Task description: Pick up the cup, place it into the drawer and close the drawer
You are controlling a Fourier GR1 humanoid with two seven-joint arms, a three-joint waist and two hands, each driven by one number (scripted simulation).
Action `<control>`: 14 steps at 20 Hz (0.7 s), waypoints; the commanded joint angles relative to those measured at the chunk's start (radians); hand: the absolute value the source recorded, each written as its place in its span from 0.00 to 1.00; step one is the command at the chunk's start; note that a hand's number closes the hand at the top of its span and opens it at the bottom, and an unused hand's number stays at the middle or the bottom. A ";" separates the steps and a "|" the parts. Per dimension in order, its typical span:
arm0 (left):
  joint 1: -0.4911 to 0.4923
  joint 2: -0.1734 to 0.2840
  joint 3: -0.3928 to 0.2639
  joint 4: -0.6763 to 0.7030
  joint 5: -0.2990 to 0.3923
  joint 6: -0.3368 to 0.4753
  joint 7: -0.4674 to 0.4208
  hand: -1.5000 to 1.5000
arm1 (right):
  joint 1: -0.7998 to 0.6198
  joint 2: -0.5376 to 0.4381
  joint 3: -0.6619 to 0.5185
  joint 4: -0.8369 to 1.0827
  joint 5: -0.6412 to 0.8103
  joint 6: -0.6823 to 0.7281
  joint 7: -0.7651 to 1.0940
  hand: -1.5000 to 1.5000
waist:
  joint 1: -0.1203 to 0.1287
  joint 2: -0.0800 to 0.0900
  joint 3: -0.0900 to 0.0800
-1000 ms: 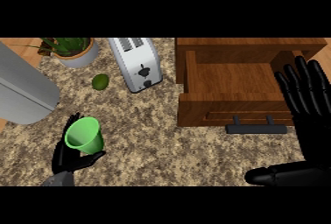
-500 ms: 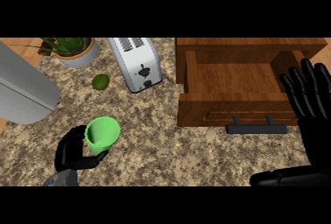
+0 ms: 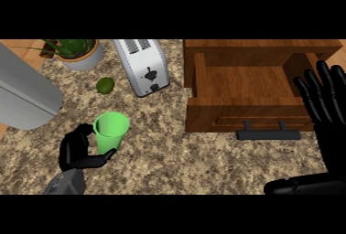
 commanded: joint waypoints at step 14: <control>0.076 -0.098 -0.201 -0.669 0.028 0.035 0.346 1.00 | 0.042 0.002 -0.017 -0.002 -0.015 0.012 -0.012 0.00 | 0.009 -0.004 0.001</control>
